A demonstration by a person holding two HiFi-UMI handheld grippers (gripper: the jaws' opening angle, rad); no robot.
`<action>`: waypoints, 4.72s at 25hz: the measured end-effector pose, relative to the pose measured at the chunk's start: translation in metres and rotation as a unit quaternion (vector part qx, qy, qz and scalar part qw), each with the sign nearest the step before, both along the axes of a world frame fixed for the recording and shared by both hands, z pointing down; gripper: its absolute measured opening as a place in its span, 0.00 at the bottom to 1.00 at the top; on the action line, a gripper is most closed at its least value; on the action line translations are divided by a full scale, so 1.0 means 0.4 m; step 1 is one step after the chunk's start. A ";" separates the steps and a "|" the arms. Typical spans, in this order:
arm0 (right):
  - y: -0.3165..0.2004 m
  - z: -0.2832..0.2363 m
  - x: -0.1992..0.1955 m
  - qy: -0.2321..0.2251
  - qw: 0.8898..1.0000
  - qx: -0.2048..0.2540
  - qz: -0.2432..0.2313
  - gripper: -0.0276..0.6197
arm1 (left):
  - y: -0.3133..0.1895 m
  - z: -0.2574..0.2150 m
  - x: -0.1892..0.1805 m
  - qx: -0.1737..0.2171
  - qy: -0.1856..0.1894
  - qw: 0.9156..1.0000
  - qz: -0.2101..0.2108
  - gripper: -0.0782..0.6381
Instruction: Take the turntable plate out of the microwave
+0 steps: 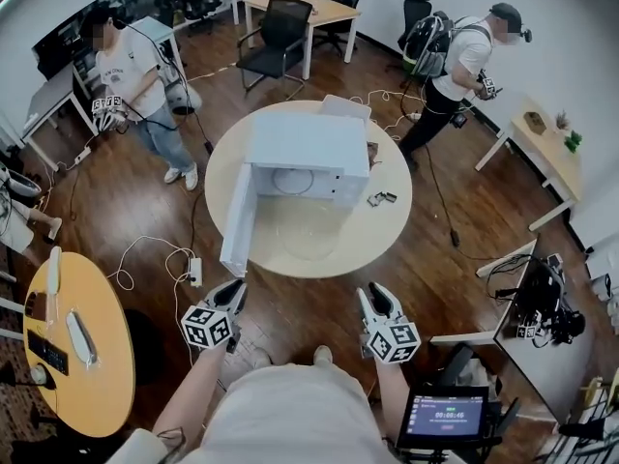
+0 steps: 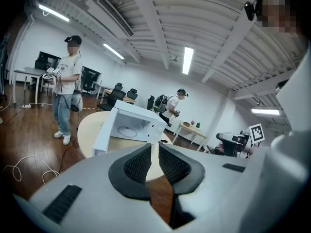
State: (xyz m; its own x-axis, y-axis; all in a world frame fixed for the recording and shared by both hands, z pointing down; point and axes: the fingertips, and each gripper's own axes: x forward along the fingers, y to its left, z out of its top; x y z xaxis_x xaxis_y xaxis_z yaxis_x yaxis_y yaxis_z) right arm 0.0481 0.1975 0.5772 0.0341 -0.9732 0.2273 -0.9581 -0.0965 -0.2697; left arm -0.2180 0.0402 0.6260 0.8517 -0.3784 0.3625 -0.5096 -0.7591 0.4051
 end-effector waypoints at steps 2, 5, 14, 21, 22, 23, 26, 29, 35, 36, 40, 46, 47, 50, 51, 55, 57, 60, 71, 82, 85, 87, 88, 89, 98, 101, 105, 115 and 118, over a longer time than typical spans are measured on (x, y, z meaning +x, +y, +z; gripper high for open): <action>-0.013 0.011 -0.010 -0.007 1.000 -0.004 0.006 0.26 | -0.004 0.018 -0.012 -0.006 0.000 1.000 0.000 0.16; -0.028 0.028 -0.022 -0.009 1.000 -0.014 0.011 0.26 | -0.011 0.041 -0.022 -0.015 0.000 1.000 0.001 0.16; -0.032 0.060 -0.002 -0.017 0.999 -0.027 0.022 0.26 | -0.021 0.063 -0.014 -0.024 -0.007 1.000 0.002 0.16; -0.036 0.071 0.015 -0.024 0.999 -0.020 0.025 0.26 | -0.028 0.058 0.016 -0.019 -0.012 1.000 0.007 0.16; -0.036 0.075 0.019 -0.025 0.999 -0.020 0.025 0.26 | -0.028 0.057 0.022 -0.019 -0.014 1.000 0.008 0.16; -0.036 0.078 0.024 -0.026 0.999 -0.020 0.026 0.26 | -0.027 0.057 0.029 -0.018 -0.015 1.000 0.009 0.16; -0.037 0.071 0.043 -0.027 0.999 -0.016 0.030 0.26 | -0.030 0.045 0.051 -0.015 -0.017 1.000 0.013 0.16; -0.030 0.064 0.053 -0.023 0.999 -0.014 0.030 0.26 | -0.025 0.035 0.063 -0.014 -0.017 1.000 0.014 0.16; -0.028 0.052 0.087 -0.006 1.000 -0.009 0.029 0.26 | -0.026 0.016 0.089 -0.006 -0.014 1.000 0.013 0.16; -0.025 0.055 0.090 -0.005 0.999 -0.011 0.030 0.26 | -0.024 0.017 0.091 -0.006 -0.015 1.000 0.013 0.16; -0.013 0.060 0.096 -0.006 1.000 -0.016 0.026 0.26 | -0.011 0.029 0.097 -0.012 -0.020 1.000 0.013 0.16; -0.003 0.072 0.114 -0.002 0.999 -0.028 0.023 0.26 | 0.004 0.047 0.124 -0.019 -0.025 0.999 0.019 0.16; 0.001 0.069 0.115 0.000 0.999 -0.027 0.023 0.26 | 0.010 0.042 0.127 -0.018 -0.024 0.999 0.021 0.16; -0.011 0.046 0.117 0.006 1.000 -0.018 0.017 0.26 | 0.000 0.012 0.143 -0.008 -0.019 0.999 0.025 0.16; -0.016 0.040 0.115 0.007 1.000 -0.017 0.015 0.26 | -0.001 0.005 0.149 -0.007 -0.019 0.999 0.026 0.16; -0.029 0.036 0.104 0.015 1.000 -0.018 0.005 0.26 | -0.003 0.009 0.164 -0.008 -0.016 0.999 0.031 0.16; -0.032 0.035 0.102 0.019 1.000 -0.018 0.003 0.26 | -0.004 0.018 0.173 -0.010 -0.016 0.999 0.037 0.16; -0.028 0.035 0.092 0.019 1.000 -0.017 0.002 0.26 | -0.002 0.034 0.176 -0.013 -0.020 0.999 0.043 0.16; -0.025 0.051 0.103 0.019 1.000 -0.021 0.004 0.26 | -0.020 0.047 0.192 -0.016 -0.017 0.998 0.052 0.16; -0.068 0.013 0.084 0.026 1.000 -0.016 -0.006 0.26 | -0.045 0.017 0.126 -0.010 -0.017 0.999 0.030 0.16; -0.071 0.023 0.085 0.025 1.000 -0.018 -0.006 0.26 | -0.043 0.031 0.127 -0.013 -0.020 0.999 0.029 0.16; -0.061 0.032 0.088 0.021 1.000 -0.017 -0.004 0.26 | -0.035 0.040 0.127 -0.014 -0.022 0.999 0.031 0.16; -0.056 0.033 0.091 0.021 1.000 -0.016 -0.004 0.26 | -0.030 0.040 0.130 -0.013 -0.022 0.999 0.032 0.16; -0.054 0.031 0.096 0.022 1.000 -0.014 -0.003 0.26 | -0.029 0.037 0.135 -0.010 -0.021 0.999 0.034 0.16; -0.044 0.038 0.119 0.018 1.000 -0.017 -0.009 0.26 | -0.028 0.027 0.171 -0.004 -0.029 0.999 0.040 0.16; -0.042 0.044 0.130 0.015 1.000 -0.019 -0.008 0.26 | -0.027 0.025 0.183 -0.003 -0.030 0.999 0.041 0.16; -0.030 0.050 0.138 0.007 1.000 -0.021 -0.004 0.26 | -0.015 0.026 0.194 -0.007 -0.034 0.999 0.040 0.16; 0.021 -0.018 0.129 0.008 0.999 0.011 -0.041 0.26 | 0.067 -0.011 0.219 0.005 -0.039 0.999 0.025 0.16; 0.049 -0.016 0.143 0.004 0.999 0.013 -0.052 0.26 | 0.107 -0.004 0.246 0.003 -0.039 0.999 0.019 0.16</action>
State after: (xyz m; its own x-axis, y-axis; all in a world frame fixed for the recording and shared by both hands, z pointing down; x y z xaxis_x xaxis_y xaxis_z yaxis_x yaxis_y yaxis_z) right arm 0.1054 0.2171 0.5710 -0.0654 -0.9773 0.2013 -0.9646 0.0102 -0.2636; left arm -0.1196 0.0831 0.6243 0.8350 -0.3476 0.4266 -0.5096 -0.7808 0.3613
